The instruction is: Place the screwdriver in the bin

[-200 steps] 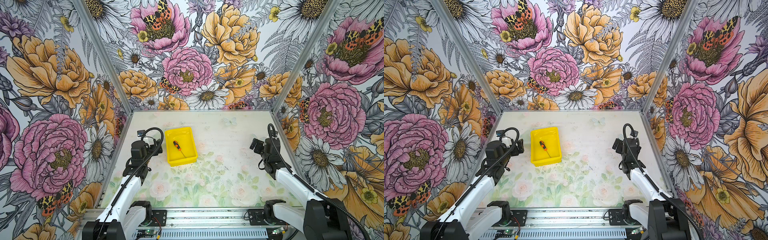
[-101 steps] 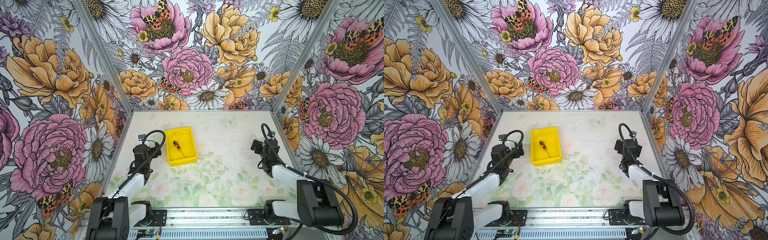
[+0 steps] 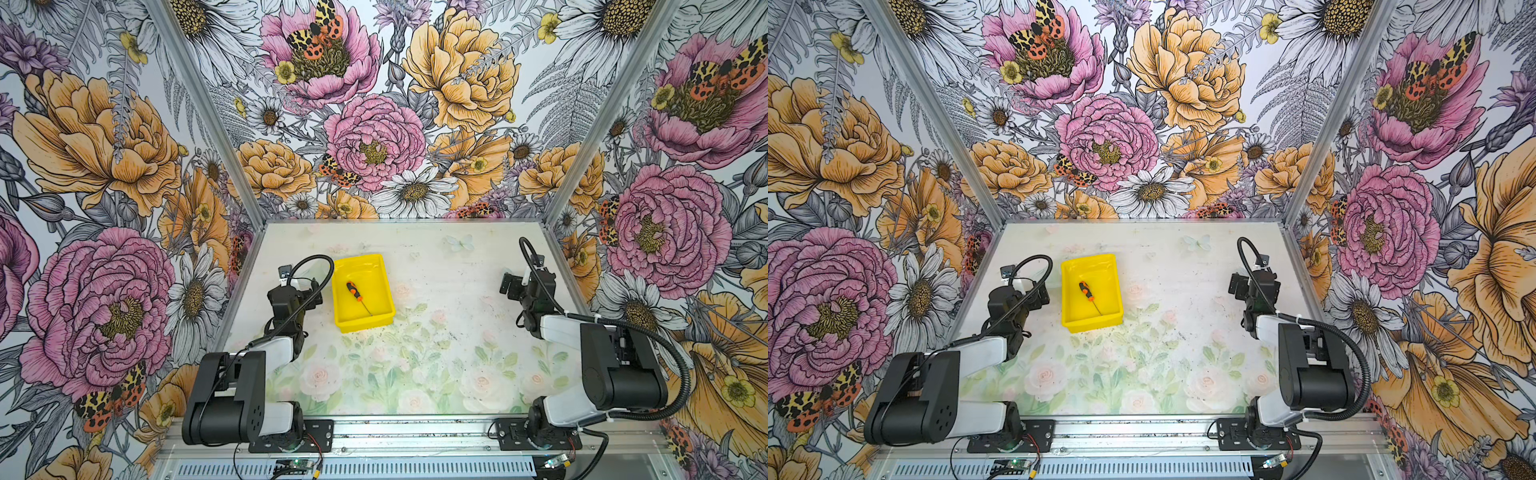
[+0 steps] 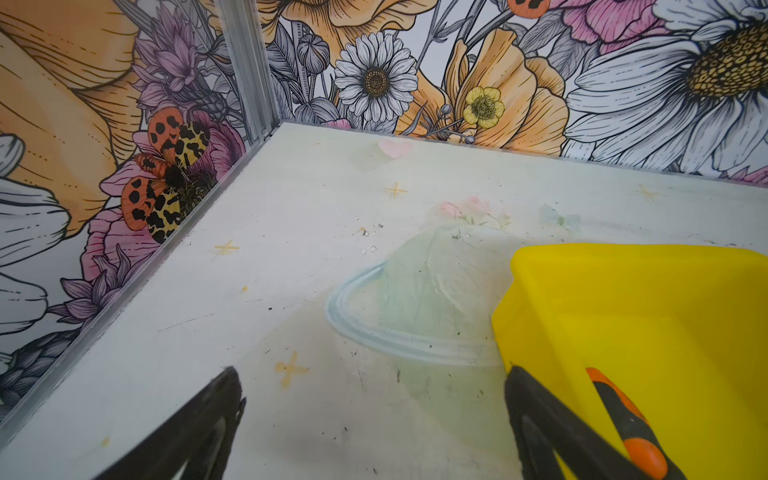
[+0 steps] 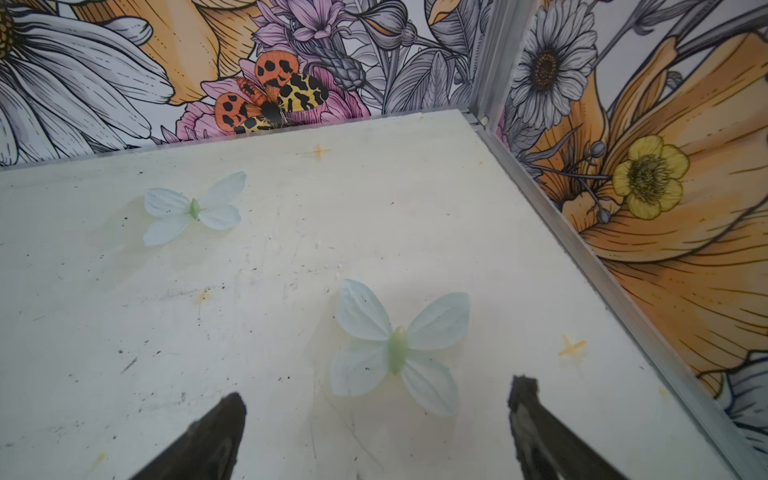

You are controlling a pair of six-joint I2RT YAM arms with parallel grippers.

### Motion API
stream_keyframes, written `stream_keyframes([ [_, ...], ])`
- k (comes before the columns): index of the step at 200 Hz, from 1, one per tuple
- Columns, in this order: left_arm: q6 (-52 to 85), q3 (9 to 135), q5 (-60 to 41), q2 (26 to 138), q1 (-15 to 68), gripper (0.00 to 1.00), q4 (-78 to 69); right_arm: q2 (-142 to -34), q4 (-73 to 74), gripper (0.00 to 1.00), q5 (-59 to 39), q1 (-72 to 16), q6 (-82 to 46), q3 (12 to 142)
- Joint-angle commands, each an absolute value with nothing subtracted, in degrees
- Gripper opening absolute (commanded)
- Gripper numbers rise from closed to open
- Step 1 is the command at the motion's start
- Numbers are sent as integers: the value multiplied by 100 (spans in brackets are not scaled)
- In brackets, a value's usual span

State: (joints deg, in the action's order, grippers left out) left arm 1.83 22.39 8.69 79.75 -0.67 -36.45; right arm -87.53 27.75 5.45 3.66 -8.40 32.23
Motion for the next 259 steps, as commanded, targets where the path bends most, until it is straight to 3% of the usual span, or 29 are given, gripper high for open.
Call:
stream_keyframes([
  [1, 20, 2290, 596, 8618, -81, 99, -4903, -8818, 2939, 99, 11, 355, -613, 3386],
  [10, -23, 2126, 600, 8958, -59, 99, -5647, -8820, 2947, 99, 9, 358, -609, 3388],
  [21, 57, 2176, 870, 8779, -29, 99, -5155, -8826, 2921, 99, 9, 357, -600, 3404],
  [79, -33, 2136, 1155, 8869, 119, 99, -5408, -8782, 3075, 100, 182, 234, -488, 3294],
  [110, -62, 2134, 1152, 8877, 132, 99, -5428, -8746, 3199, 99, 736, -42, -324, 3212],
  [148, -58, 2130, 1149, 8884, 132, 99, -5434, -8614, 4082, 100, 1292, -54, -563, 2641],
  [165, -54, 2135, 1151, 8885, 132, 99, -5431, -8836, 5607, 100, 1178, 105, -664, 1958],
  [189, -52, 2136, 1141, 8884, 132, 99, -5430, -8768, 4868, 99, 1245, 29, -638, 2243],
  [259, -53, 2136, 1141, 8885, 123, 99, -5427, -8788, 5069, 100, 1306, -23, -567, 2177],
])
